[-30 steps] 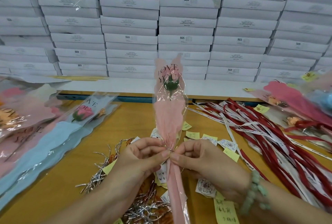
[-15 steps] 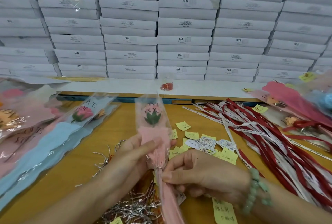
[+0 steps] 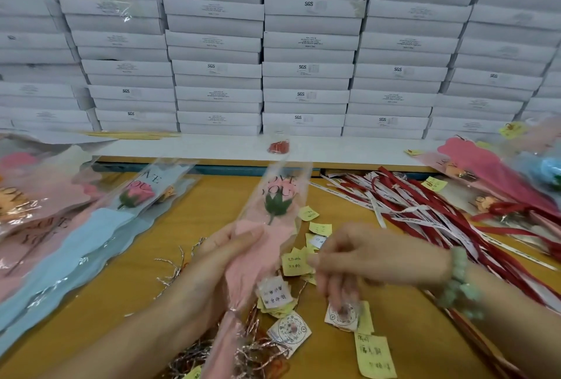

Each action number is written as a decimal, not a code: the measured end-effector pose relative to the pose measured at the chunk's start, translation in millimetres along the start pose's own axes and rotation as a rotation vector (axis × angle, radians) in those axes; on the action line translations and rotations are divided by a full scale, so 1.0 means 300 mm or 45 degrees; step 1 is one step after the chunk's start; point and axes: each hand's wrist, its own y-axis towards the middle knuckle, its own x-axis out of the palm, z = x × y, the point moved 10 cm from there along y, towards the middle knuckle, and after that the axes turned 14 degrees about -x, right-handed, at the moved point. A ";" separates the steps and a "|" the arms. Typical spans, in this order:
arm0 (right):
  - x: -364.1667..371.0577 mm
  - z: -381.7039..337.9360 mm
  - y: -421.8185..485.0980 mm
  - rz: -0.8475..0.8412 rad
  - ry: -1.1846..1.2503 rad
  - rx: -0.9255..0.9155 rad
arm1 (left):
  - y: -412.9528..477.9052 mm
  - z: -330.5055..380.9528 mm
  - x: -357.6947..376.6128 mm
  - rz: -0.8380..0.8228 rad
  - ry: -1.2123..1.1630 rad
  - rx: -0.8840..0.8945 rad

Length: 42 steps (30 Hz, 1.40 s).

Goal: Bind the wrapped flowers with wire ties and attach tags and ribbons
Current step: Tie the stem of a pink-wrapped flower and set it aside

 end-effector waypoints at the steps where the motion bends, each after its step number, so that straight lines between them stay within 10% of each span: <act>1: -0.080 0.020 -0.012 0.146 -0.180 0.029 | -0.001 -0.003 -0.002 0.005 0.020 -0.015; 7: -0.402 0.171 -0.129 0.634 -1.173 0.371 | -0.005 -0.015 0.008 0.040 0.036 -0.041; 29: -0.547 0.169 -0.240 1.122 -1.580 0.342 | -0.019 -0.021 -0.001 0.124 0.158 0.105; 36: -0.508 0.021 -0.205 1.262 -0.848 -0.115 | -0.022 -0.002 -0.014 0.171 0.297 0.179; 42: -0.218 -0.048 -0.039 0.622 -0.202 -0.134 | -0.027 0.023 0.008 0.065 0.357 0.263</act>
